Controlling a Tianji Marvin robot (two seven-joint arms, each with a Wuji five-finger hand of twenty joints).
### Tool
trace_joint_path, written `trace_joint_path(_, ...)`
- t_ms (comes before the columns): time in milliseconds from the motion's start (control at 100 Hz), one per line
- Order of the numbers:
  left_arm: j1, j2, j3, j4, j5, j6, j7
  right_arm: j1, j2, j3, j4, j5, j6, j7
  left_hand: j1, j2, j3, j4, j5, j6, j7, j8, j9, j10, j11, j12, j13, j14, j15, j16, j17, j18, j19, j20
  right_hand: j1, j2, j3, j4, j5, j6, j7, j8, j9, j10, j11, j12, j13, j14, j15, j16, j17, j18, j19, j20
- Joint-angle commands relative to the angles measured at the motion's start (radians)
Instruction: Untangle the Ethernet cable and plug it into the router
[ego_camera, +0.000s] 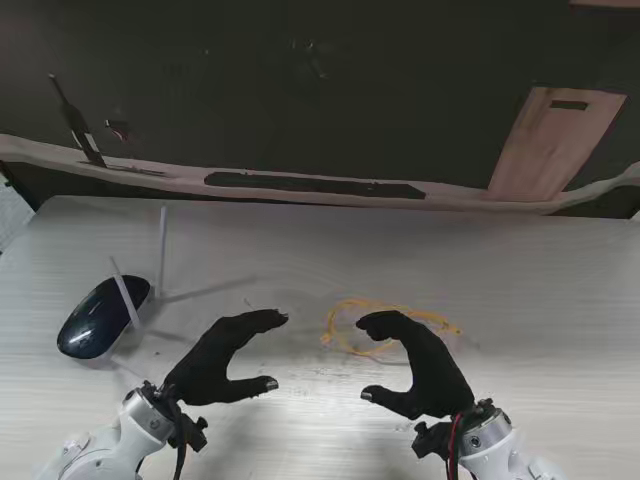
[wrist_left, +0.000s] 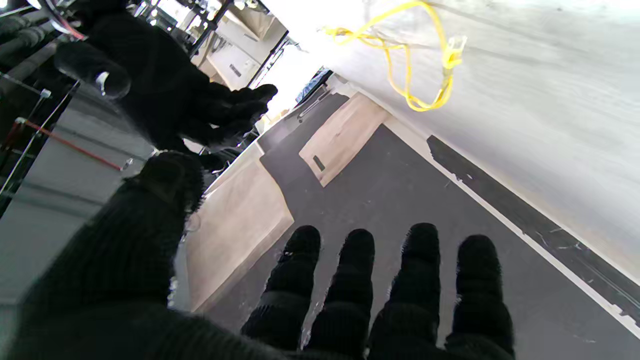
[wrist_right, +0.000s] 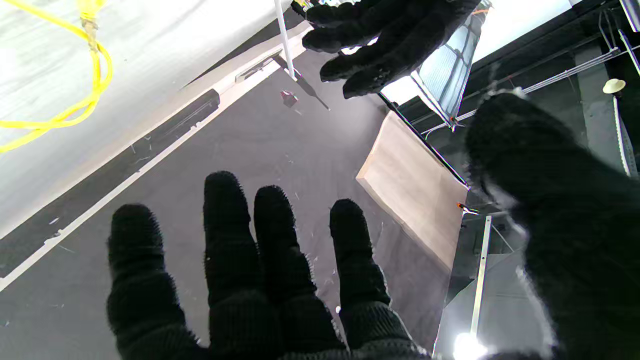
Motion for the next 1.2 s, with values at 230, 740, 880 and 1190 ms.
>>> trace_joint_path(230,0.043,-0.008,-0.025,-0.02,0.04,0.005,0.026,0.002,0.002,-0.005,-0.002,0.022,0.007,0.035,-0.005,0.026,-0.019,0.014,-0.011,0.002,0.006,-0.003,0.003,0.005,0.01,0.012,0.008,-0.008,0.01,0.01,-0.01,-0.021,0.014,0.015,-0.019,0.016,-0.014,-0.008,0.027,-0.005,-0.011,-0.007,0.014,-0.022,0.004,0.001,0.013,0.005,0.008,0.018,0.003,0.021,-0.026,0.026)
trace_joint_path(740,0.056,-0.008,-0.029,-0.011,0.025,0.004,0.023,0.151,0.034,0.009,0.018,-0.016,0.095,0.177,-0.001,0.032,-0.029,0.017,-0.009,0.002,0.0,-0.006,0.005,0.007,0.004,0.01,0.007,-0.005,0.006,0.008,-0.012,-0.02,0.009,0.01,0.019,0.026,-0.02,0.0,0.083,-0.018,-0.02,-0.009,0.012,-0.023,-0.003,-0.002,0.011,-0.001,0.002,0.016,-0.003,0.006,-0.037,0.027)
trace_joint_path(880,0.055,-0.009,-0.032,-0.009,0.029,-0.002,0.027,0.248,0.049,-0.006,0.061,-0.079,0.143,0.23,0.002,0.032,-0.031,0.018,-0.006,0.0,-0.001,-0.006,0.008,0.008,0.005,0.01,0.009,-0.005,0.007,0.008,-0.012,-0.02,0.009,0.01,0.026,0.019,-0.017,0.001,0.067,-0.027,-0.021,-0.007,-0.015,-0.033,-0.003,0.0,-0.008,-0.019,-0.006,0.013,-0.02,-0.021,-0.053,0.018)
trace_joint_path(1190,0.048,-0.009,-0.037,0.003,0.016,-0.006,0.02,0.45,0.076,-0.113,0.202,-0.26,0.249,0.286,0.004,0.039,-0.035,0.019,-0.003,0.002,-0.001,-0.006,0.014,0.009,0.005,0.01,0.013,0.0,0.01,0.009,-0.011,-0.02,0.01,0.01,0.046,-0.054,0.031,-0.004,-0.02,-0.066,0.011,0.01,-0.147,-0.077,0.0,0.001,-0.122,-0.098,-0.082,-0.032,-0.091,-0.135,-0.117,-0.027)
